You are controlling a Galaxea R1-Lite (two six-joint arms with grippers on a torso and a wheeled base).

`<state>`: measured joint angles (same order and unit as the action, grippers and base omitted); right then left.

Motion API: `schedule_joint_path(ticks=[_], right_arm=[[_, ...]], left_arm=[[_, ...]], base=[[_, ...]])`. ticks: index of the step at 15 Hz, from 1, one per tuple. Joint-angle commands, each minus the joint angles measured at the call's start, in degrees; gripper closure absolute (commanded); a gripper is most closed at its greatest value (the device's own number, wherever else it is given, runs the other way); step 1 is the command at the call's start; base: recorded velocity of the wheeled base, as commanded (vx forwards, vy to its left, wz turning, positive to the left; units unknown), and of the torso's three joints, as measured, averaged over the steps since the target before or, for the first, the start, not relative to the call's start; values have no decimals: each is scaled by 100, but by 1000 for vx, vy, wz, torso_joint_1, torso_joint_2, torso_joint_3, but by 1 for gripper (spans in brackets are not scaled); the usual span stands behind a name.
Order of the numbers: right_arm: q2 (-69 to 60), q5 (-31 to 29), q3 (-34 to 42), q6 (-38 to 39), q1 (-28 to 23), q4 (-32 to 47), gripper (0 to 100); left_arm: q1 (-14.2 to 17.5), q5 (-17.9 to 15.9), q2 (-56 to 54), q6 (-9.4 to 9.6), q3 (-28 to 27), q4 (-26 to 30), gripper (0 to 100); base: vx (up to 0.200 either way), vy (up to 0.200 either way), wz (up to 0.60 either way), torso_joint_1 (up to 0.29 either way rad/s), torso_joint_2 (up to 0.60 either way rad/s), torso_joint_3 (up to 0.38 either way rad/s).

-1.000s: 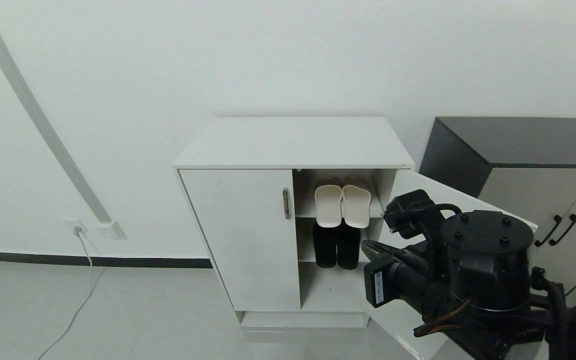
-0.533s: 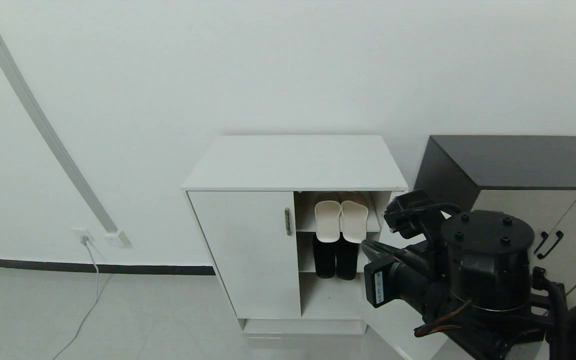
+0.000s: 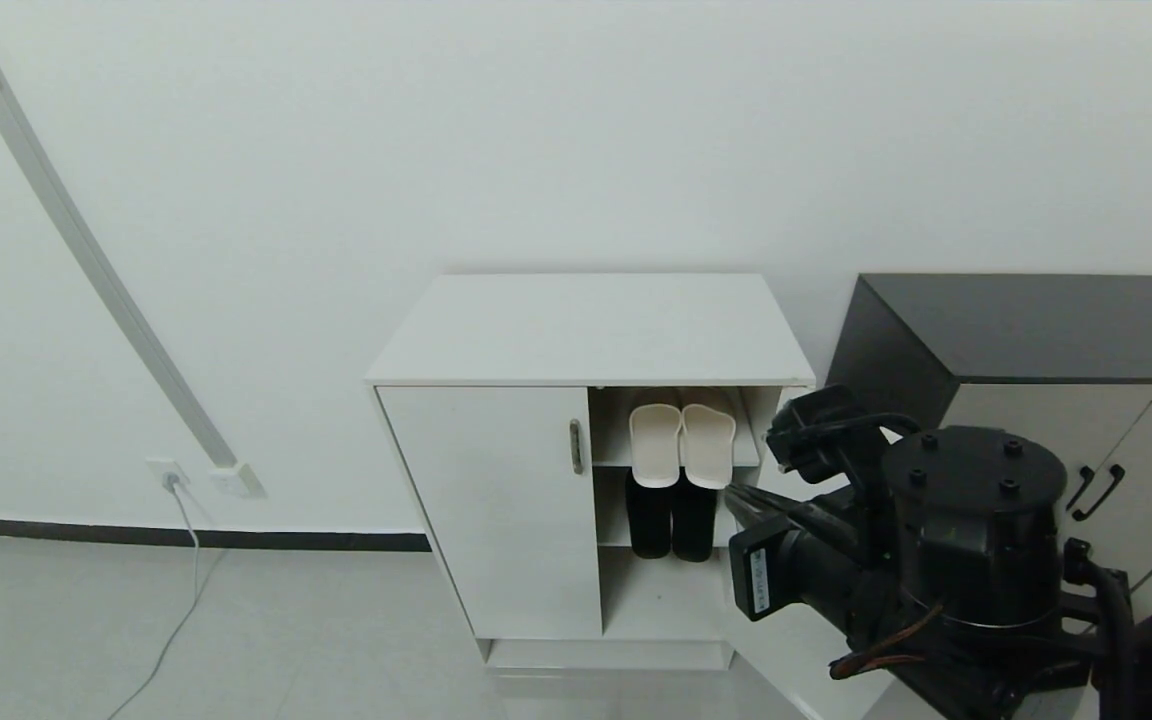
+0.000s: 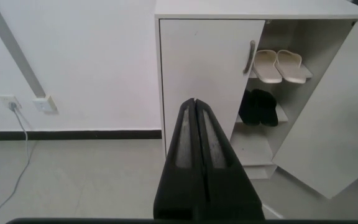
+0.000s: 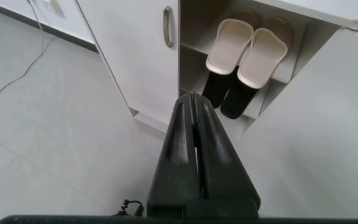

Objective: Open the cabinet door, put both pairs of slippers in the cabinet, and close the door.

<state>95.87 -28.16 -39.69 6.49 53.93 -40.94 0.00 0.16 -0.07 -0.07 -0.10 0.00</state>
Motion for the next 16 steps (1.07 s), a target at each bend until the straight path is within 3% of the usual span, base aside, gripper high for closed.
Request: schedule_joint_path(ticks=[1,8,16], right_arm=[[11,4,23,2,-5,-28,100],[20,4,58,-7,-5,-81,100],[99,-5,58,-174,-208,-362,100]], left_arm=[[0,2,7,-1,1,-9,100],[0,2,7,-1,1,-9,100],[0,2,7,-1,1,0,100]], base=[[0,0,0,0,0,0],[0,0,-514,6,-1,2],[0,0,0,0,0,0]])
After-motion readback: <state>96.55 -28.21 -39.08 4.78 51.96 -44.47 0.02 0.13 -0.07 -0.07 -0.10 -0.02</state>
